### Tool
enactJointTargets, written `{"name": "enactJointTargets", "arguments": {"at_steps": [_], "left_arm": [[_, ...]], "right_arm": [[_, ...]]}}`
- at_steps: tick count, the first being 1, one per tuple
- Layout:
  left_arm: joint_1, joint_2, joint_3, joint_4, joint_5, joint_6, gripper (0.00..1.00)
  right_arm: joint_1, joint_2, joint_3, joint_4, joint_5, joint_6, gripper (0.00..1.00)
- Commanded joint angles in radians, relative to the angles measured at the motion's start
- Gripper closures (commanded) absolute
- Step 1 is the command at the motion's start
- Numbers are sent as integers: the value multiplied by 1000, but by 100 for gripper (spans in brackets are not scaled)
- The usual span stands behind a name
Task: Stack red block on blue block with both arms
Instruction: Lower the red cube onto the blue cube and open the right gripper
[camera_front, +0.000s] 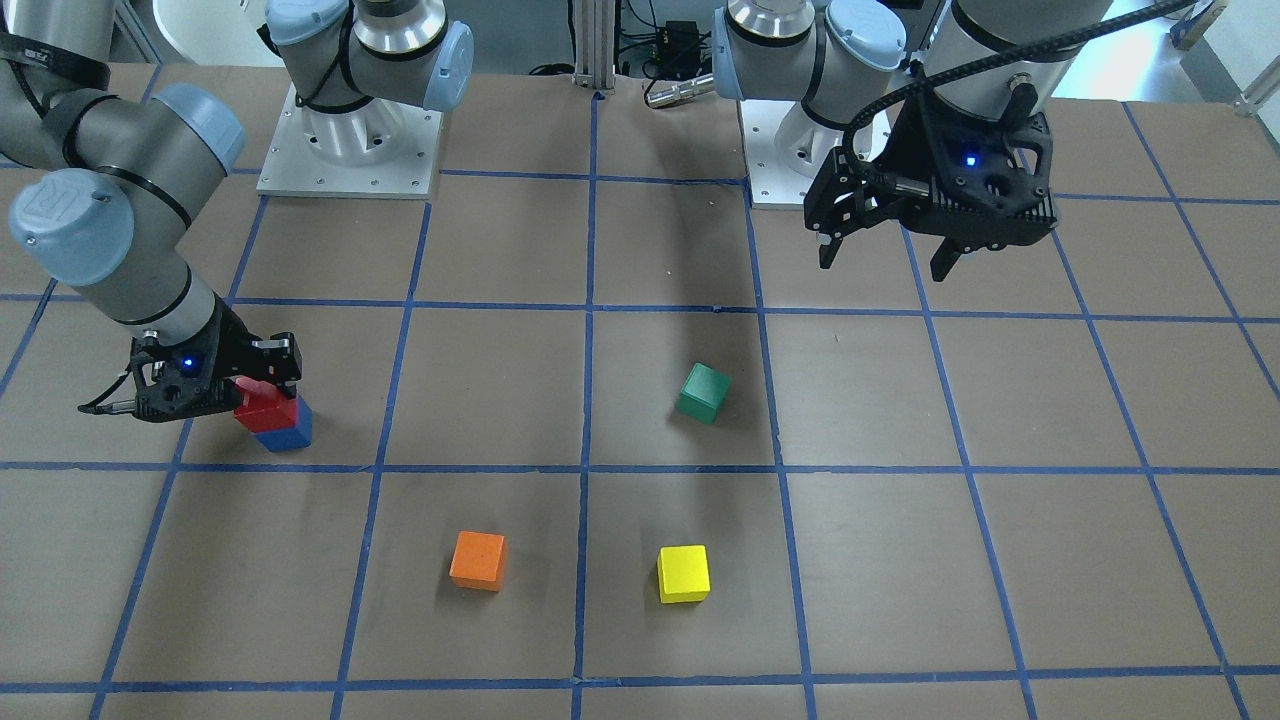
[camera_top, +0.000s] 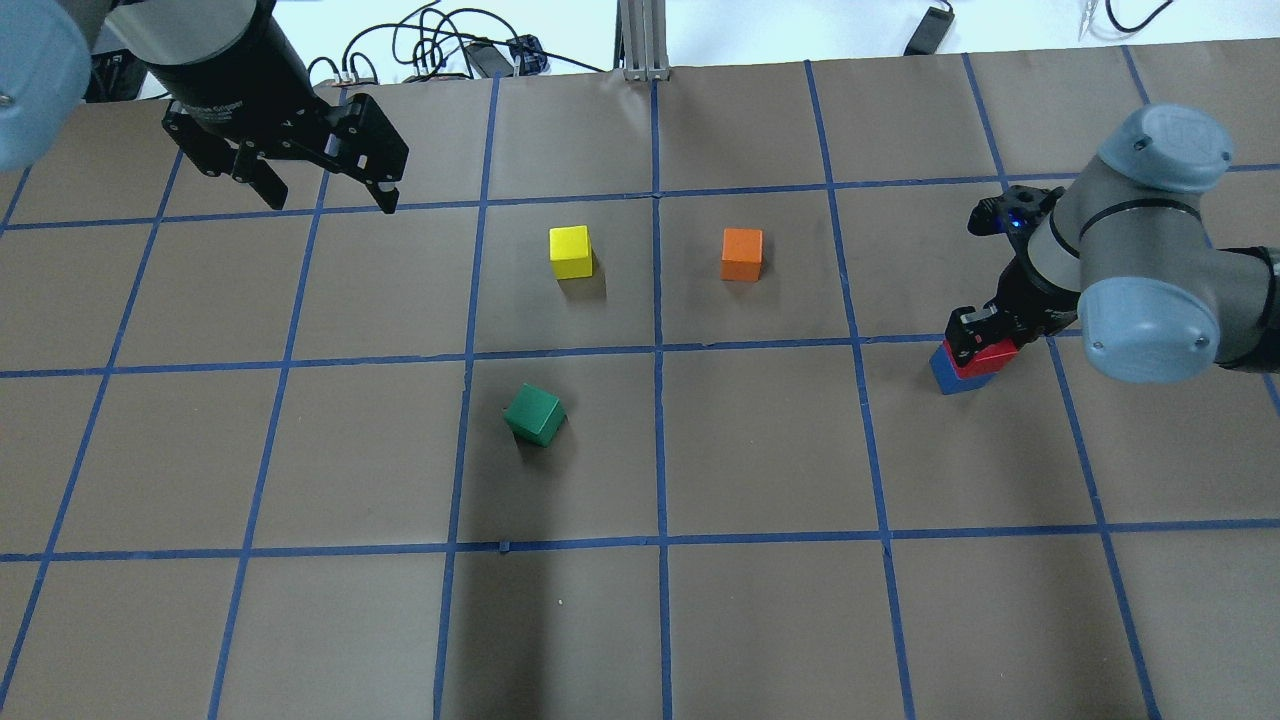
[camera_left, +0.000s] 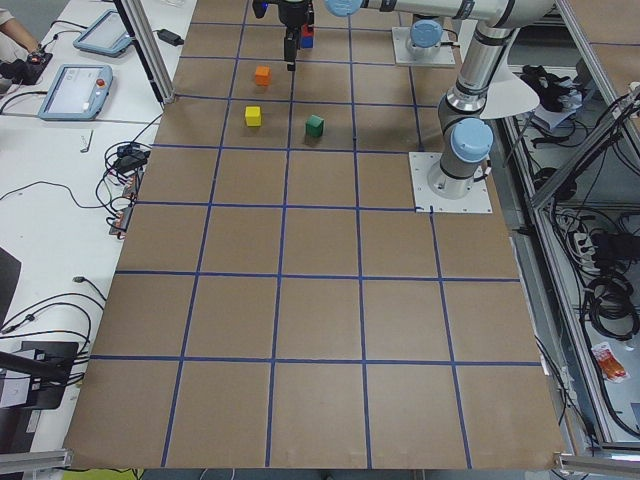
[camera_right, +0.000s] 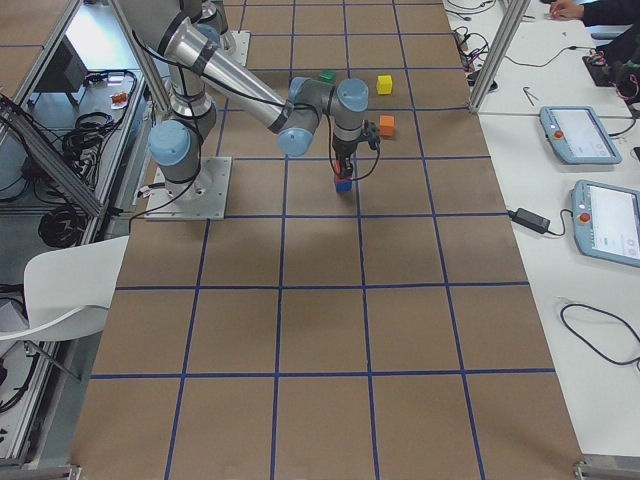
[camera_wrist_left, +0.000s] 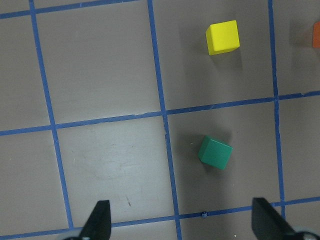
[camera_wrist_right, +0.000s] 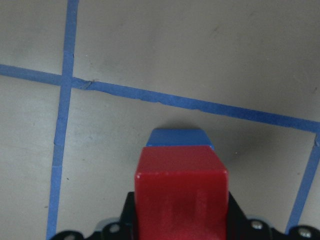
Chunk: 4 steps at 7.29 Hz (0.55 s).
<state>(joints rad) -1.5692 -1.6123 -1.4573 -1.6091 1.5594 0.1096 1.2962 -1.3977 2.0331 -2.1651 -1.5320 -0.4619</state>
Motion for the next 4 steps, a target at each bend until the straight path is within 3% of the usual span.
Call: {"name": "enactJointTargets", "arguments": {"at_steps": [1, 2, 3, 4], "left_arm": [[0, 0, 0, 0, -1, 1, 0], [0, 0, 0, 0, -1, -1, 0], [0, 2, 0, 0, -1, 1, 0], [0, 0, 0, 0, -1, 1, 0]], "right_arm": [[0, 2, 1, -6, -2, -1, 53], [0, 3, 1, -6, -3, 2, 21], [0, 3, 1, -6, -7, 2, 4], [0, 3, 1, -6, -7, 3, 0]]}}
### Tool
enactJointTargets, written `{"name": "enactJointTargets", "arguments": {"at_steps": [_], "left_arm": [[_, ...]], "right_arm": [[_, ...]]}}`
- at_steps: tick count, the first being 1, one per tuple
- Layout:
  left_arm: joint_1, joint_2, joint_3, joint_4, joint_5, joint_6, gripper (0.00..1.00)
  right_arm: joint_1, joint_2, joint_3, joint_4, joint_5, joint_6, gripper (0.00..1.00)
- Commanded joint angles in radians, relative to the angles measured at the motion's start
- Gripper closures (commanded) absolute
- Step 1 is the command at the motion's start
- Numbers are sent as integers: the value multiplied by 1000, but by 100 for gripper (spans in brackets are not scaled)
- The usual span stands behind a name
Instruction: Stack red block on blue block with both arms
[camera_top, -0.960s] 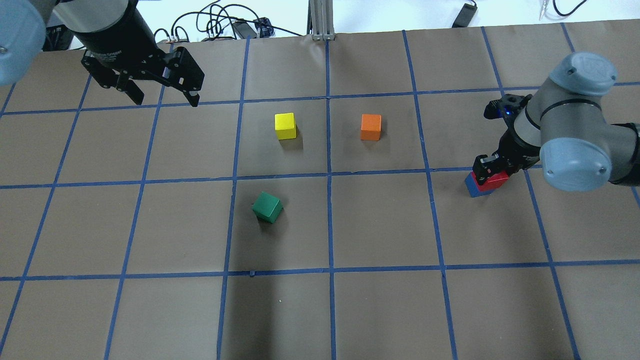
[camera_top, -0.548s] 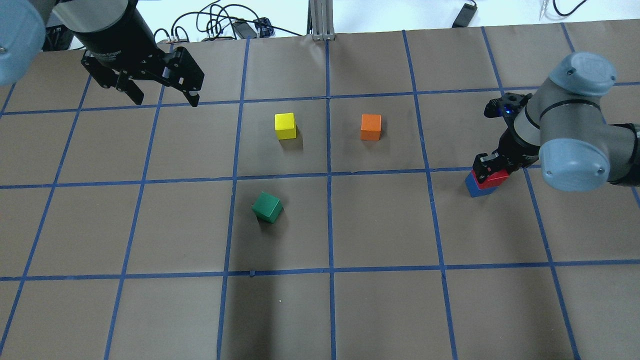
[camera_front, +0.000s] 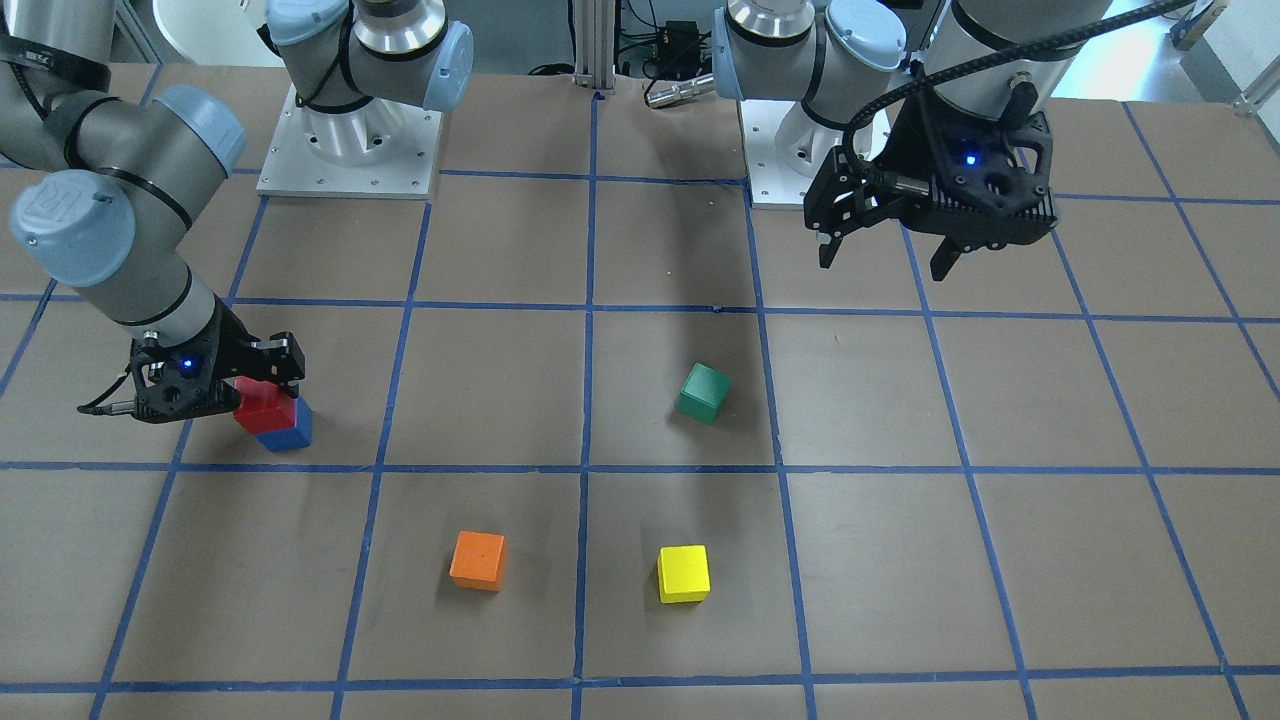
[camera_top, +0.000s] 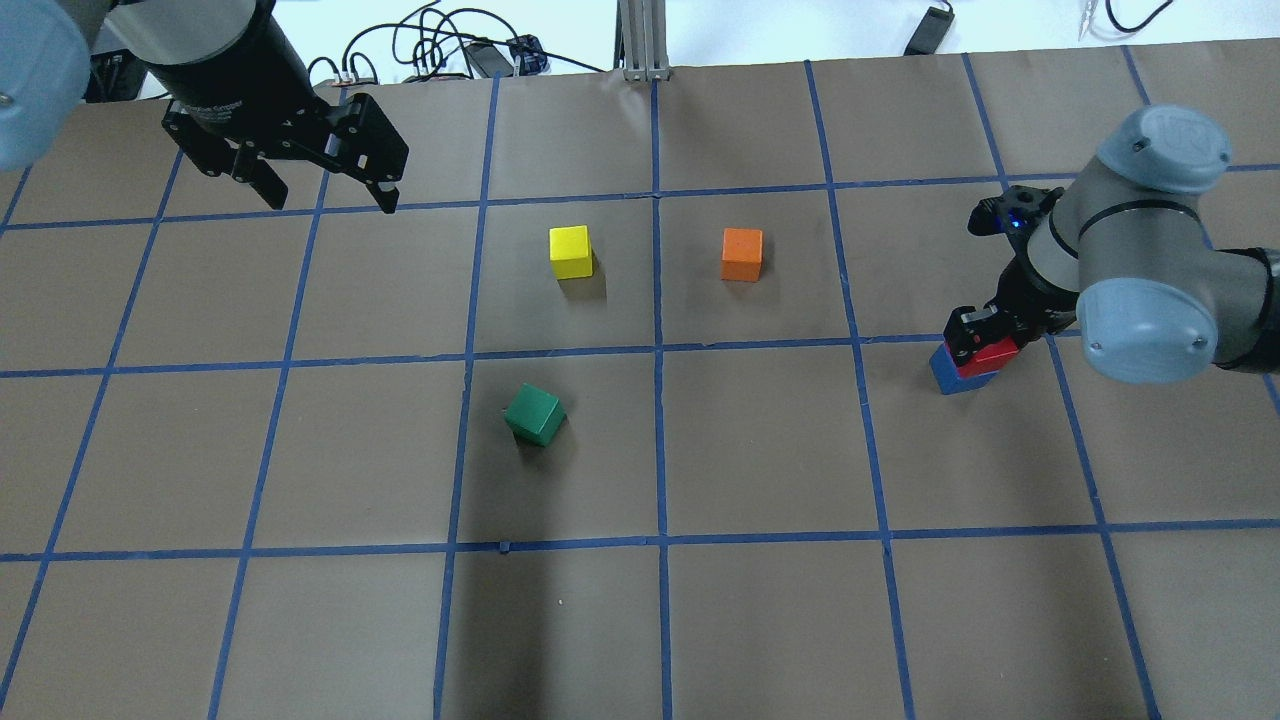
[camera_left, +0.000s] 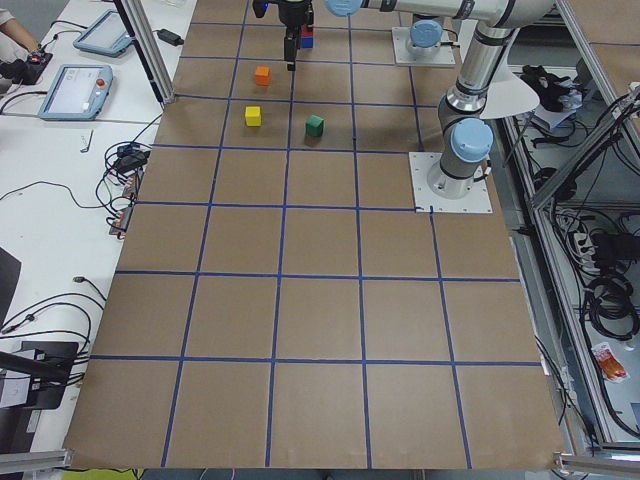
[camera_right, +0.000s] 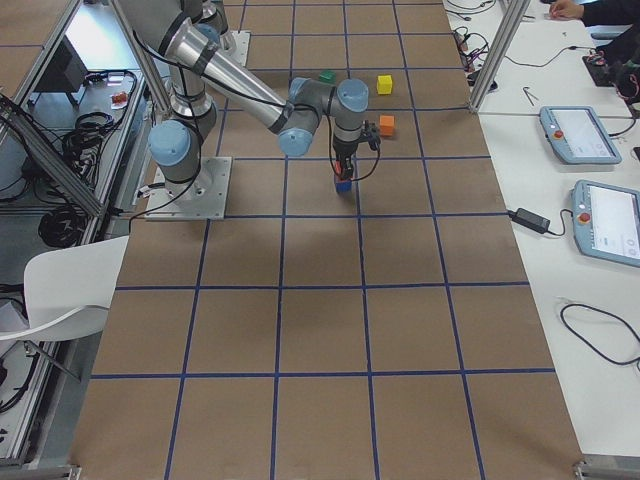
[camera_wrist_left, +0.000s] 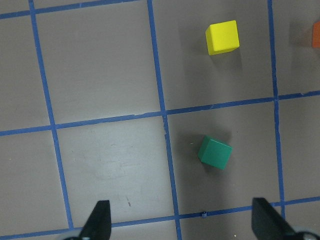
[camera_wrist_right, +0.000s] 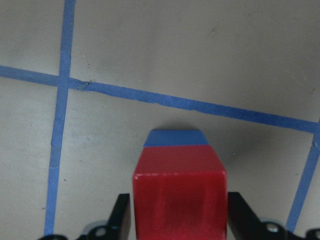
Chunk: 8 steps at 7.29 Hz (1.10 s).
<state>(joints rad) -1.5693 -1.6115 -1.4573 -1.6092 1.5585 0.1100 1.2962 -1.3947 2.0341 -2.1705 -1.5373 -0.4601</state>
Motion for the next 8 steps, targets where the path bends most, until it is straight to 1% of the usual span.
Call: {"name": "enactJointTargets", "arguments": {"at_steps": [1, 2, 3, 4, 5, 6, 7, 8], "left_arm": [[0, 1, 2, 0, 0, 0, 0], [0, -1, 2, 0, 0, -1, 0], [0, -1, 2, 0, 0, -1, 0], [0, -1, 2, 0, 0, -1, 0], [0, -2, 2, 0, 0, -1, 0], [0, -1, 2, 0, 0, 0, 0], [0, -2, 2, 0, 0, -1, 0], [0, -1, 2, 0, 0, -1, 0]], "right_arm": [[0, 0, -2, 1, -1, 0, 0], [0, -4, -14, 7, -9, 1, 0], [2, -18, -46, 24, -12, 9, 0], [3, -24, -120, 137, -12, 24, 0], [5, -41, -234, 316, -12, 31, 0], [9, -56, -344, 489, -11, 96, 0], [24, -79, -421, 609, -1, 168, 0], [61, -116, -448, 671, -3, 198, 0]]}}
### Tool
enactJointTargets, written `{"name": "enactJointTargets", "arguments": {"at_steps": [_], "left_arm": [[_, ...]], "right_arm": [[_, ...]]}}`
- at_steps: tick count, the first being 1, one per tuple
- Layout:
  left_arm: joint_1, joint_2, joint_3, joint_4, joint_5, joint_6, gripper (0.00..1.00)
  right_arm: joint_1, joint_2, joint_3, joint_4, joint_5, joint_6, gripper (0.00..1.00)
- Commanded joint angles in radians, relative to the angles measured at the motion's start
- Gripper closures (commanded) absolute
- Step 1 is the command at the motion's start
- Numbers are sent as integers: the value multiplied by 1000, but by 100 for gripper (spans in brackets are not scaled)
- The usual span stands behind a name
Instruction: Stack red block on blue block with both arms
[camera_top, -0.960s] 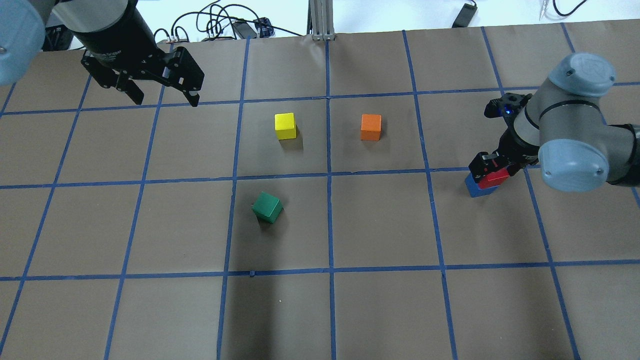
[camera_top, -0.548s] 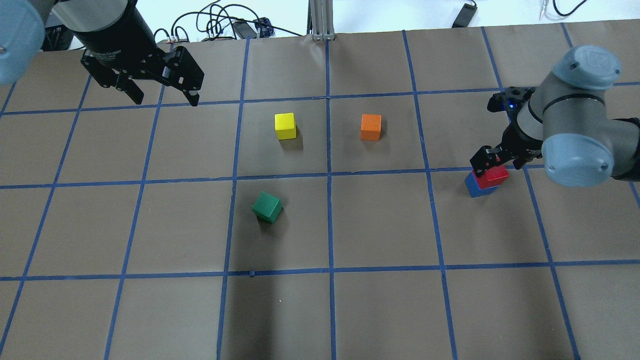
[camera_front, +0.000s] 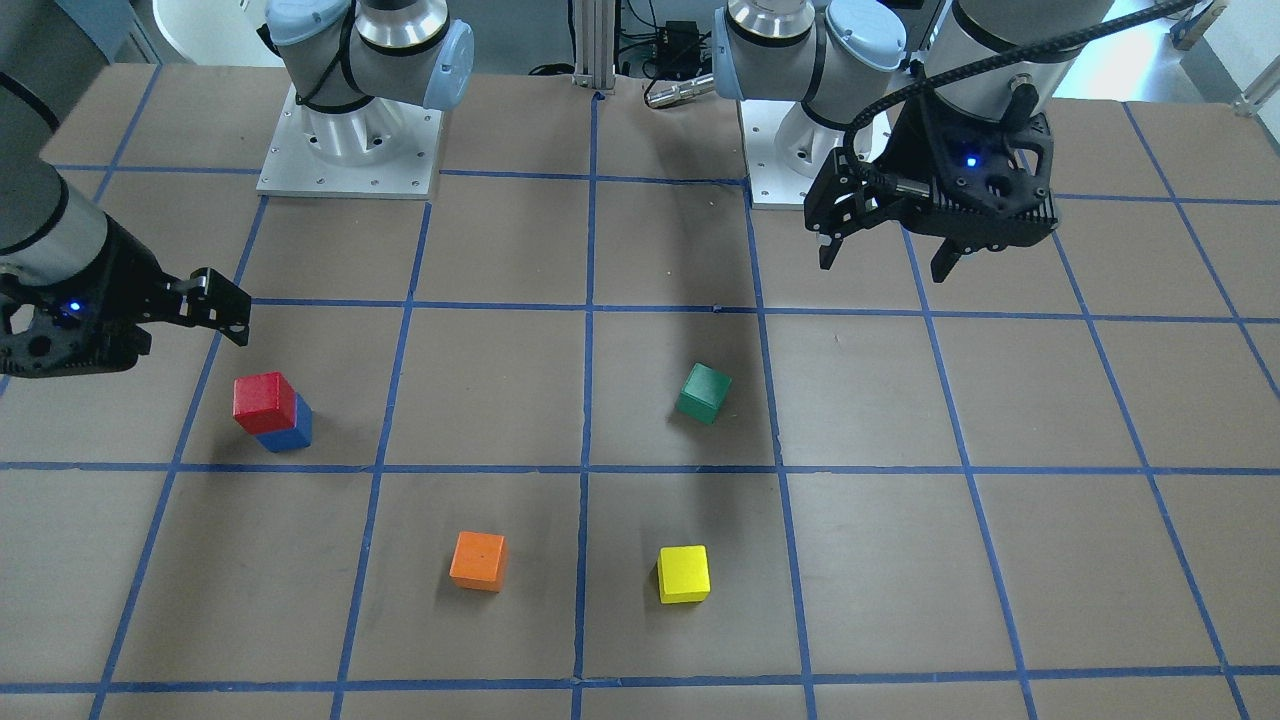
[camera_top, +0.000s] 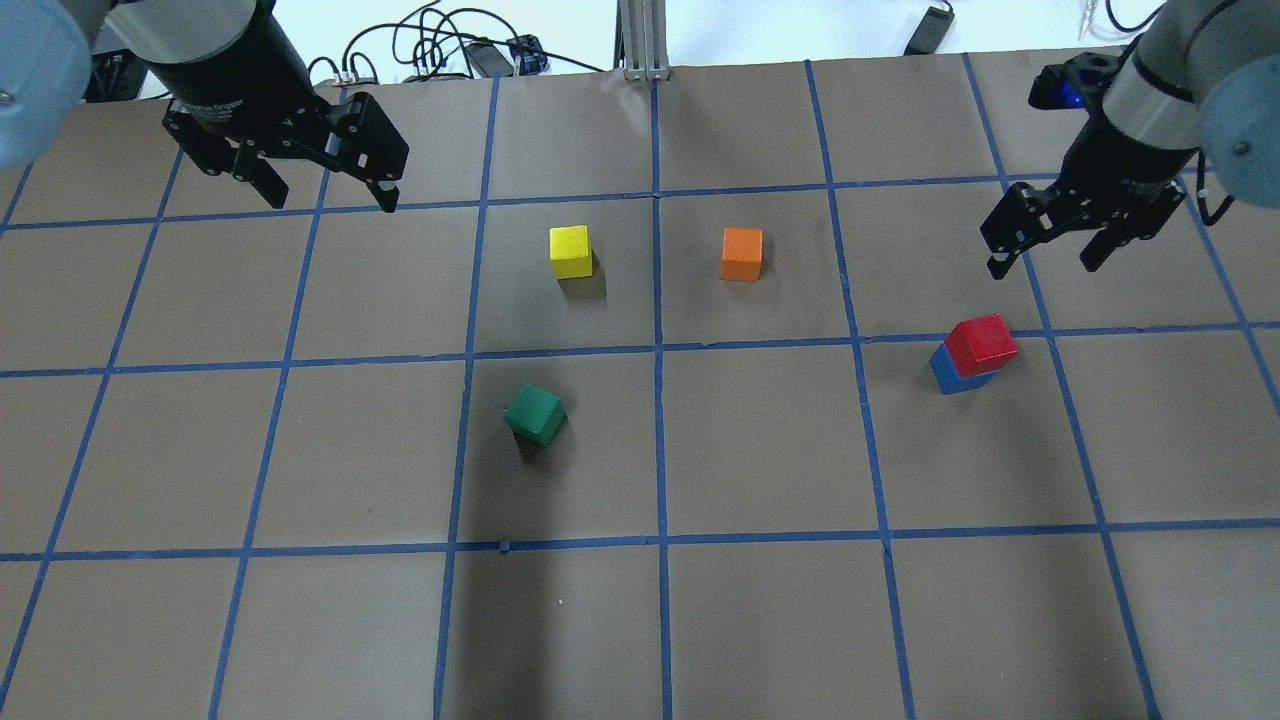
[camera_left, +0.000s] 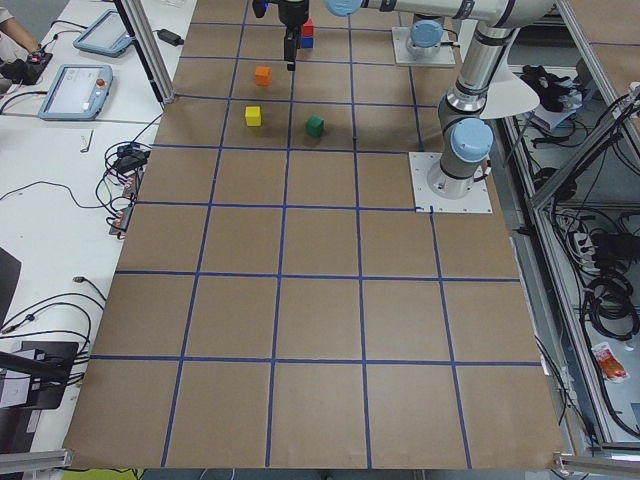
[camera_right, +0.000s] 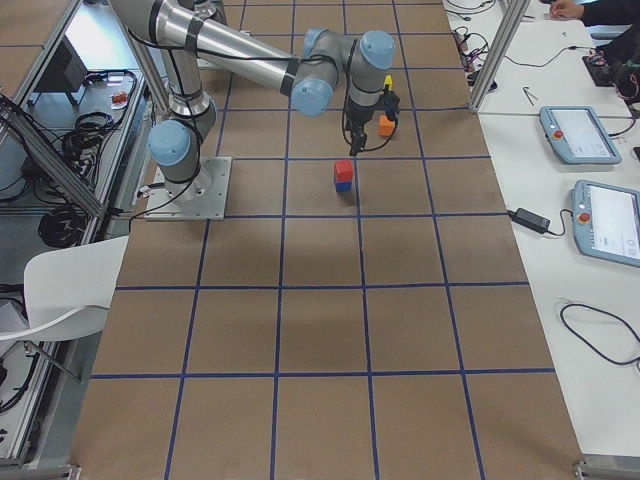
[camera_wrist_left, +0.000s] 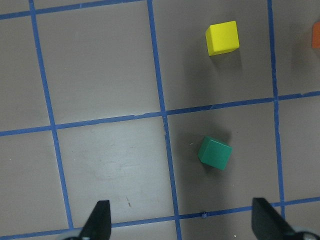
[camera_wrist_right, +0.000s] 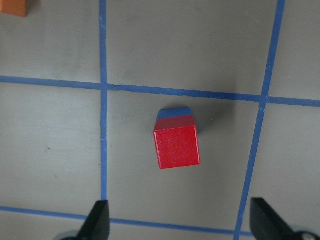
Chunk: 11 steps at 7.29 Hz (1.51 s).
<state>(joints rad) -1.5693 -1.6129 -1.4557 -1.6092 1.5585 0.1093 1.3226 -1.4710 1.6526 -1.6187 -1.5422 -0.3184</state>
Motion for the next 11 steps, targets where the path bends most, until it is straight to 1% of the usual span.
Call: {"name": "enactJointTargets", "arguments": {"at_steps": [1, 2, 3, 6, 8, 10, 11], "left_arm": [[0, -1, 0, 0, 0, 0, 0], [0, 1, 0, 0, 0, 0, 0], [0, 2, 0, 0, 3, 1, 0], [0, 1, 0, 0, 3, 1, 0], [0, 2, 0, 0, 3, 1, 0], [0, 4, 0, 0, 3, 1, 0], [0, 2, 2, 0, 2, 1, 0]], "right_arm": [[97, -81, -65, 123, -5, 74, 0], [157, -95, -62, 122, -1, 75, 0], [177, -82, -54, 120, 11, 64, 0], [181, -86, -57, 125, 7, 78, 0], [190, -107, -53, 132, 11, 238, 0], [230, -108, -53, 131, 10, 256, 0], [231, -109, -51, 131, 2, 256, 0]]}}
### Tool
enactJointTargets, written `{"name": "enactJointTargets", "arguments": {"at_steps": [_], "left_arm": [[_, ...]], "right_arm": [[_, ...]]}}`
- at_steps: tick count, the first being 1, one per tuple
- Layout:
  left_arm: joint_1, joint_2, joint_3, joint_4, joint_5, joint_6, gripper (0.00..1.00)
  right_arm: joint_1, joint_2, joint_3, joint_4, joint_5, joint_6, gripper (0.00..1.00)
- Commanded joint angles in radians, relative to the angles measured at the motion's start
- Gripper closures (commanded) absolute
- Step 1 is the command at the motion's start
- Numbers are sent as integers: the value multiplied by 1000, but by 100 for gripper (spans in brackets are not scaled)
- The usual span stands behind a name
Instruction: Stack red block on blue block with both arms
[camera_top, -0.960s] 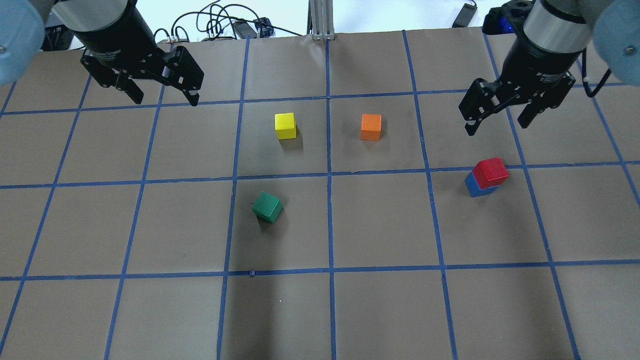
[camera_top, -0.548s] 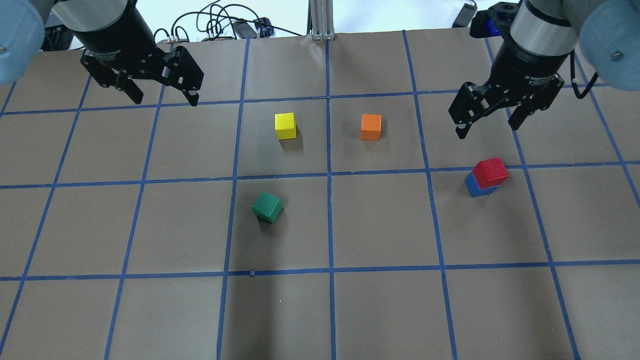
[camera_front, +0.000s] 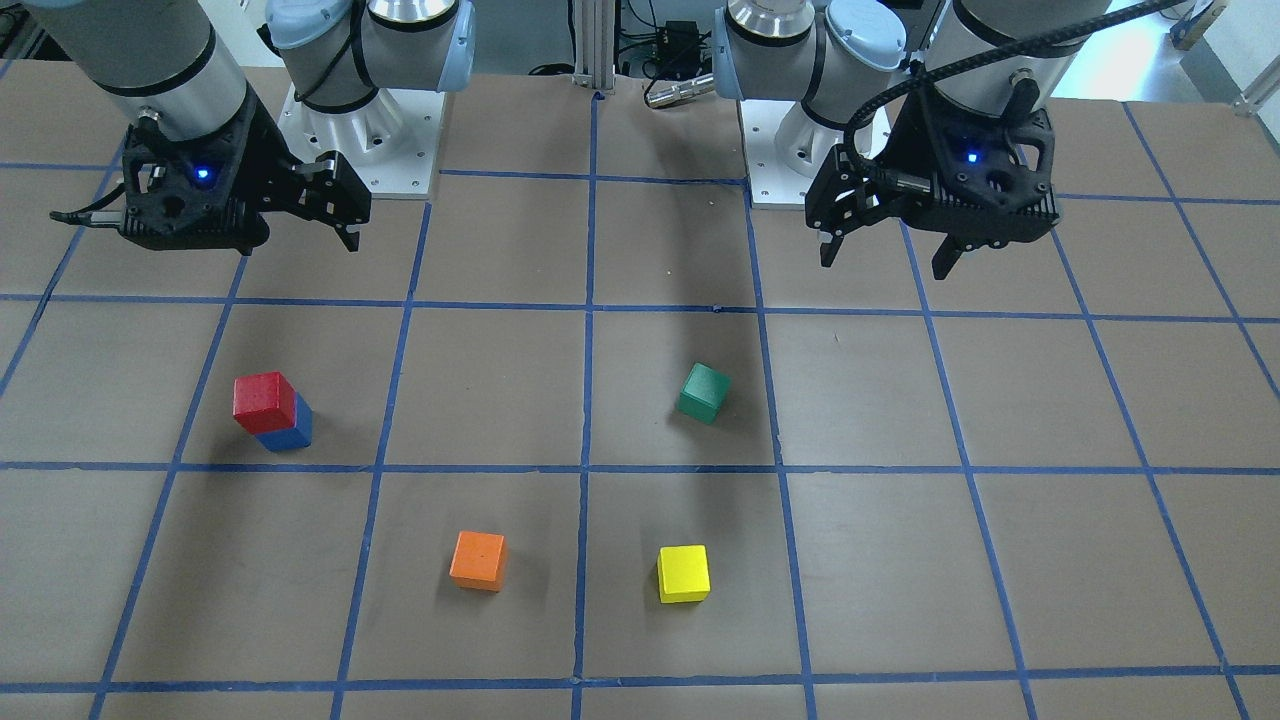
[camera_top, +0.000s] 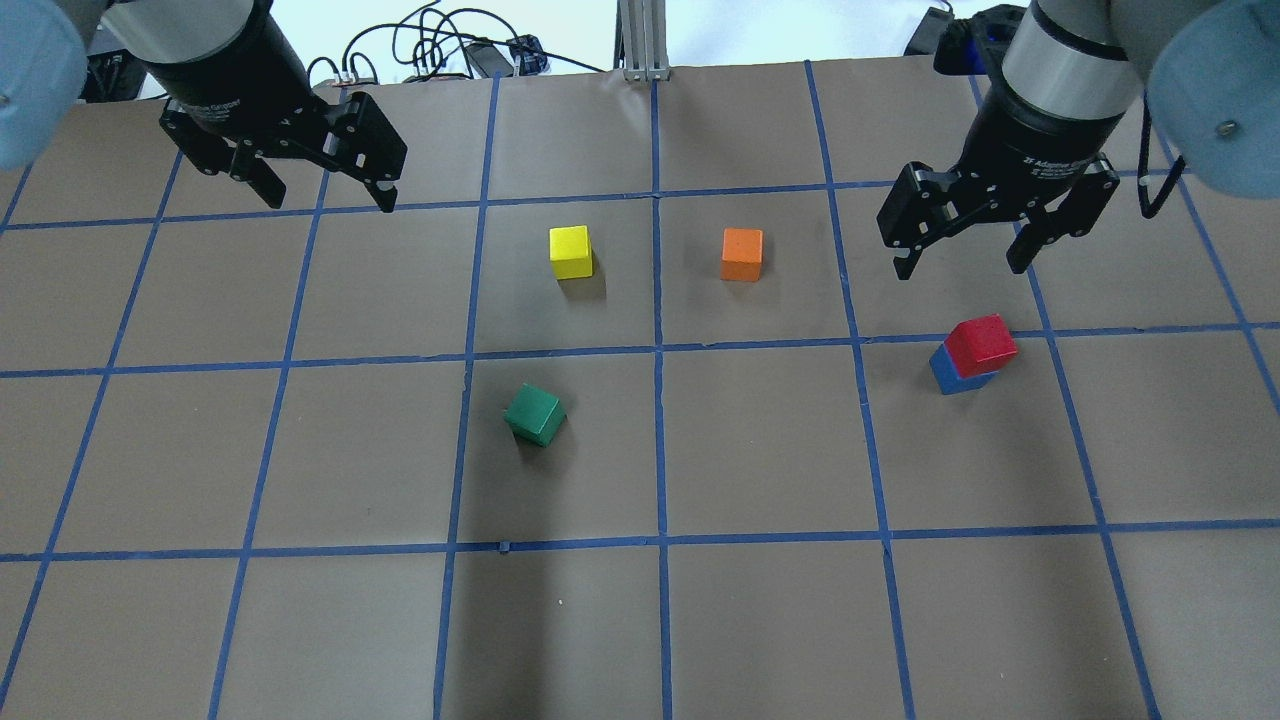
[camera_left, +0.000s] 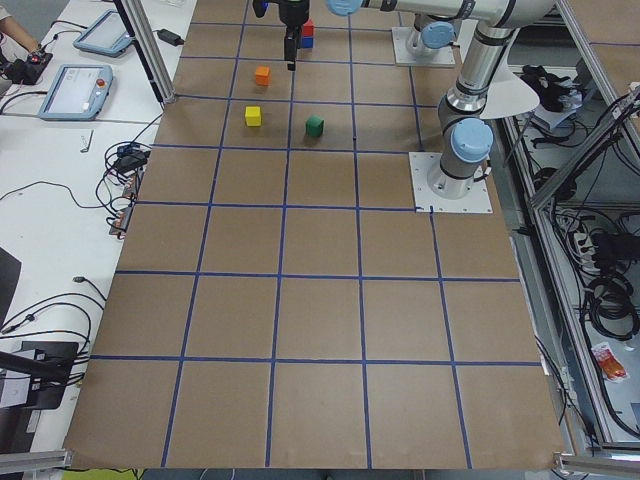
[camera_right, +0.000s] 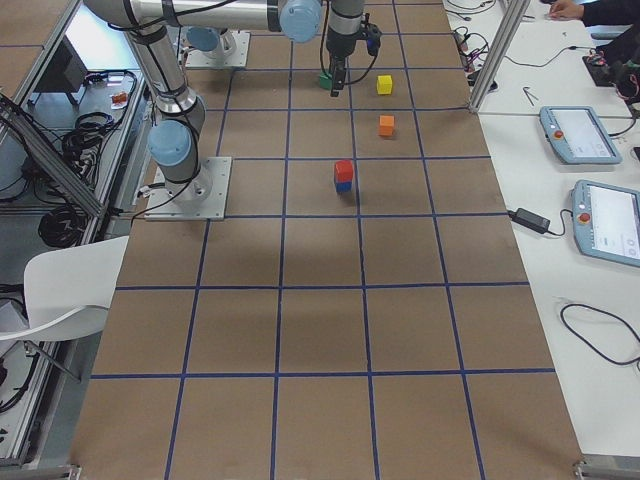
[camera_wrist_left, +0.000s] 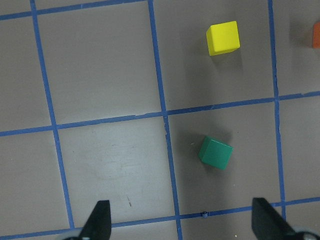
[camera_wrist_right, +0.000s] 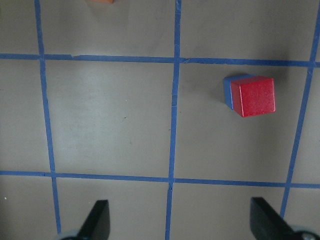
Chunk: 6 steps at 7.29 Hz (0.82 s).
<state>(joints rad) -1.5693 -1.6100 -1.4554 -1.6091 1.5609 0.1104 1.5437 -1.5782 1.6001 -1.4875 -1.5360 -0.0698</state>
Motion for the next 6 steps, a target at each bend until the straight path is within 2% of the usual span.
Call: {"name": "enactJointTargets", "arguments": {"at_steps": [1, 6], "left_arm": [[0, 1, 0, 0, -1, 0, 0], [0, 16, -3, 2, 10, 9, 0]], "right_arm": [[12, -3, 1, -11, 7, 5, 0], [12, -8, 4, -11, 2, 5, 0]]}}
